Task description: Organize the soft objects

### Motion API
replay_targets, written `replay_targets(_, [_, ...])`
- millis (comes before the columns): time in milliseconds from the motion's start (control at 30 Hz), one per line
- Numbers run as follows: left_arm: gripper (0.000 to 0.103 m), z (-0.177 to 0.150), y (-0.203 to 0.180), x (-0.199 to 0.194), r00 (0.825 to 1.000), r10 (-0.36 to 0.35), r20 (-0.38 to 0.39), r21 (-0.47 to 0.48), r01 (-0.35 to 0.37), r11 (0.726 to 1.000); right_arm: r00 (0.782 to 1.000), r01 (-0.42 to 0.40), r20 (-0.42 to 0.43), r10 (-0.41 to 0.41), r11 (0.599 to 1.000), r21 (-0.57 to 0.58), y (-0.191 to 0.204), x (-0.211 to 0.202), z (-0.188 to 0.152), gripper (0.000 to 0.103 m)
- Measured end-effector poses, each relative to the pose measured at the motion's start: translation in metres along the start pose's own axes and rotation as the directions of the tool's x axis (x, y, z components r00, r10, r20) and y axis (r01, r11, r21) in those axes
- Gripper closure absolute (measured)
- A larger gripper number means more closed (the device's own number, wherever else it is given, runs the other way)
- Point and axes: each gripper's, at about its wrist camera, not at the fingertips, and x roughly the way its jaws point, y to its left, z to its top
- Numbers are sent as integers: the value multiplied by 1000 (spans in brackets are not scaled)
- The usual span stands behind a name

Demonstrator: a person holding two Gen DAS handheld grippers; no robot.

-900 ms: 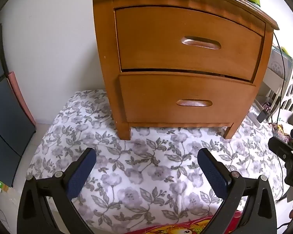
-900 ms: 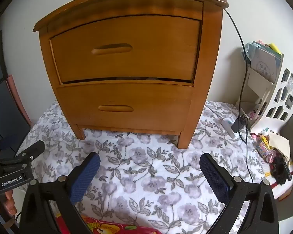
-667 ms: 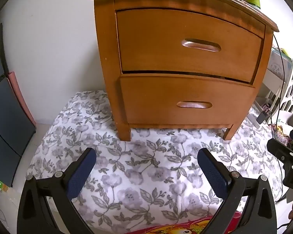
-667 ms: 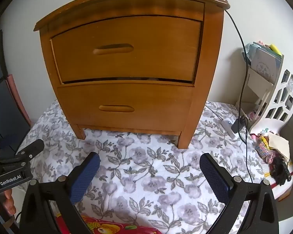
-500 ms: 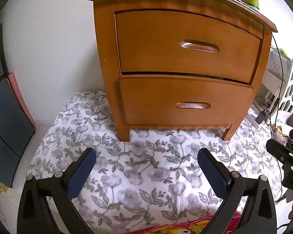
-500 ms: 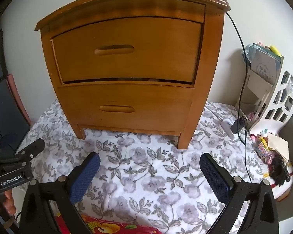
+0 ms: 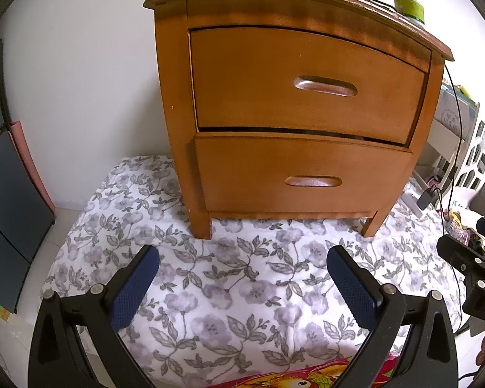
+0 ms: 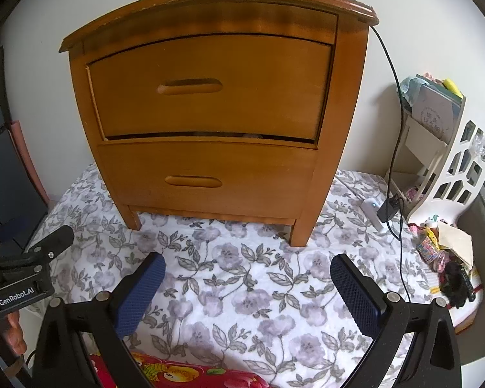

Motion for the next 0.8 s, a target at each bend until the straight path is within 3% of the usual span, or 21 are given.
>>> replay_targets(800, [0, 4, 1, -6, 1000, 3, 9, -11, -3, 1000, 1000, 1, 2, -1, 1000, -3, 1, -6, 2, 0])
